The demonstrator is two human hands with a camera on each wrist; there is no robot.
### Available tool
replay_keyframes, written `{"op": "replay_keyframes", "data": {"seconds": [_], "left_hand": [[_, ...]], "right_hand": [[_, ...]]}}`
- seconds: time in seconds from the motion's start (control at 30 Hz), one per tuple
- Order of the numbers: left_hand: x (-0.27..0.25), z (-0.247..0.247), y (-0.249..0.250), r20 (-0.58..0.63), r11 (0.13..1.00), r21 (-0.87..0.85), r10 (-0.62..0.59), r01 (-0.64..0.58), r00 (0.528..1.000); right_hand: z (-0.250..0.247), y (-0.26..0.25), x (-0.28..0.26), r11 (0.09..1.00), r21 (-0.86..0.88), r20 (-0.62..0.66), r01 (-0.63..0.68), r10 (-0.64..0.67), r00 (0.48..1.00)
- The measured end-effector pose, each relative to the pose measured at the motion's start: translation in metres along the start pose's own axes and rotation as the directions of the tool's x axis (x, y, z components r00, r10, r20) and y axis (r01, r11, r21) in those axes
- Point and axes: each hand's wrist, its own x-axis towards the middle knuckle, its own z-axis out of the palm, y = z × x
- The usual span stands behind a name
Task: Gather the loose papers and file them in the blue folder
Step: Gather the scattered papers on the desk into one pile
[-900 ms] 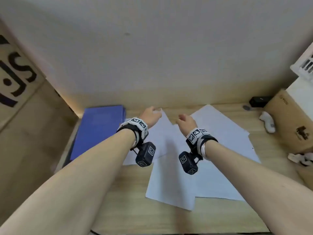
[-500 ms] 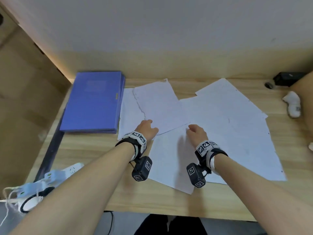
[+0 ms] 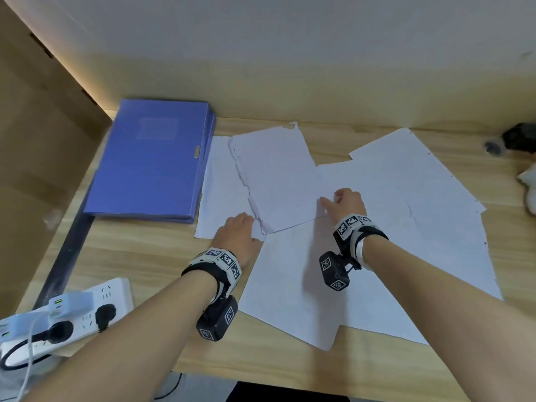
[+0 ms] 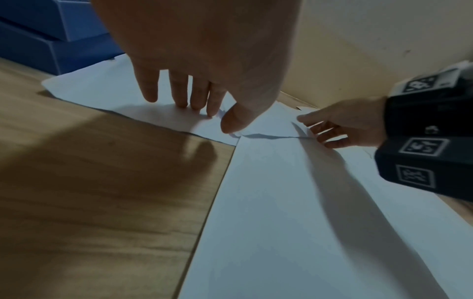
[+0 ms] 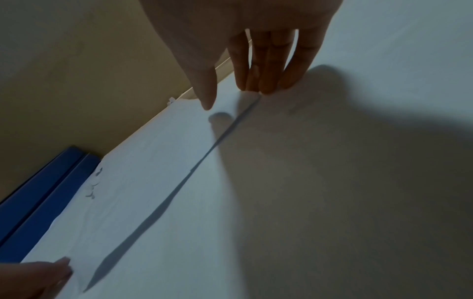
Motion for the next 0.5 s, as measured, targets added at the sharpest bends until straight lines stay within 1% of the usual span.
{"op": "replay_keyframes", "data": {"seconds": [0.1,0.17,0.27,0.33,0.43,0.5], "left_hand": [[0.002,-0.001,0.001,0.005,1.0,0.012,0.0,0.0,1.0],[0.003,-0.003,0.001,0.012,1.0,0.02,-0.002,0.001,1.0],[0.005,-0.005,0.001,0.036,0.998,0.057,0.009,-0.011,0.999],[0.006,-0.006,0.0,0.061,0.997,0.077,0.009,-0.014,0.998],[0.005,-0.009,0.003,0.083,0.993,0.114,0.019,-0.028,0.996],[0.002,-0.009,0.004,0.12,0.991,0.133,-0.001,-0.015,0.993]], "right_hand": [[0.006,-0.008,0.009,0.997,-0.073,0.013,-0.015,0.016,1.0],[0.008,-0.011,0.012,0.996,-0.089,0.018,-0.022,0.024,1.0],[0.006,-0.011,0.009,1.0,-0.018,-0.007,0.009,-0.009,1.0],[0.001,-0.009,0.003,0.998,0.068,-0.036,0.014,-0.012,0.999],[-0.011,-0.001,-0.018,0.989,0.142,-0.048,0.032,-0.026,0.999],[-0.018,0.011,-0.037,0.987,0.159,-0.053,0.028,-0.02,0.998]]}}
